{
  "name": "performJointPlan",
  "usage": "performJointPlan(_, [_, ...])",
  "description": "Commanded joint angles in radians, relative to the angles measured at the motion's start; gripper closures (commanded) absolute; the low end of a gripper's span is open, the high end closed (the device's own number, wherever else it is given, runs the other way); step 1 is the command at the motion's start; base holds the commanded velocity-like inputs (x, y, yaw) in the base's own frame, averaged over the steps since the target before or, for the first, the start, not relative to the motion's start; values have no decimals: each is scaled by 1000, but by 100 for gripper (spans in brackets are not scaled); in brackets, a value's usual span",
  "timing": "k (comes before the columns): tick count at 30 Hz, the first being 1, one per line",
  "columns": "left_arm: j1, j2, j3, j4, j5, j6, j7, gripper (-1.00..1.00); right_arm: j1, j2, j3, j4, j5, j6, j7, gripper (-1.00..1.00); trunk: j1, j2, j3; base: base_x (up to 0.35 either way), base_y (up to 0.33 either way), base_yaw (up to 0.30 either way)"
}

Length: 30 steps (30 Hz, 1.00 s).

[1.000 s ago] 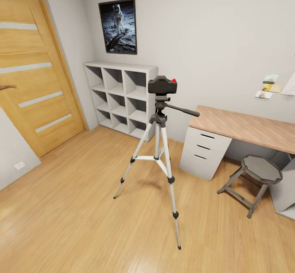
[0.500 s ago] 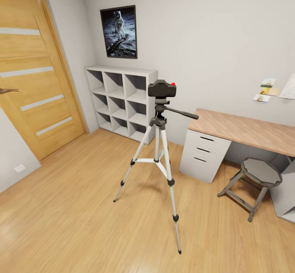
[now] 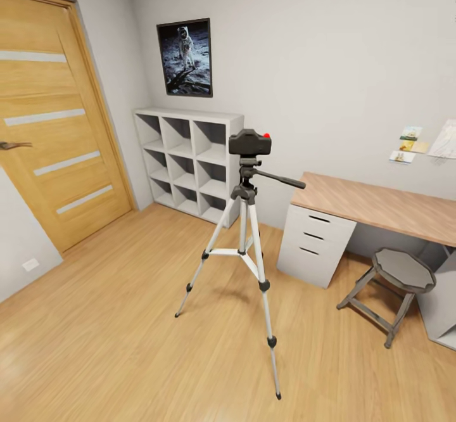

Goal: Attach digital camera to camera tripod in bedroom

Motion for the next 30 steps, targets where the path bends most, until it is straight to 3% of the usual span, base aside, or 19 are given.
performJointPlan(1, [0,0,-9,-1,7,-1,5,-100,-1,-1,-8,4,2,-6,4,-100,1,-2,0,0,0,0])
performJointPlan(30, [0,0,-9,-1,7,-1,5,-100,-1,-1,-8,3,2,-6,4,-100,1,-2,47,0,0,0])
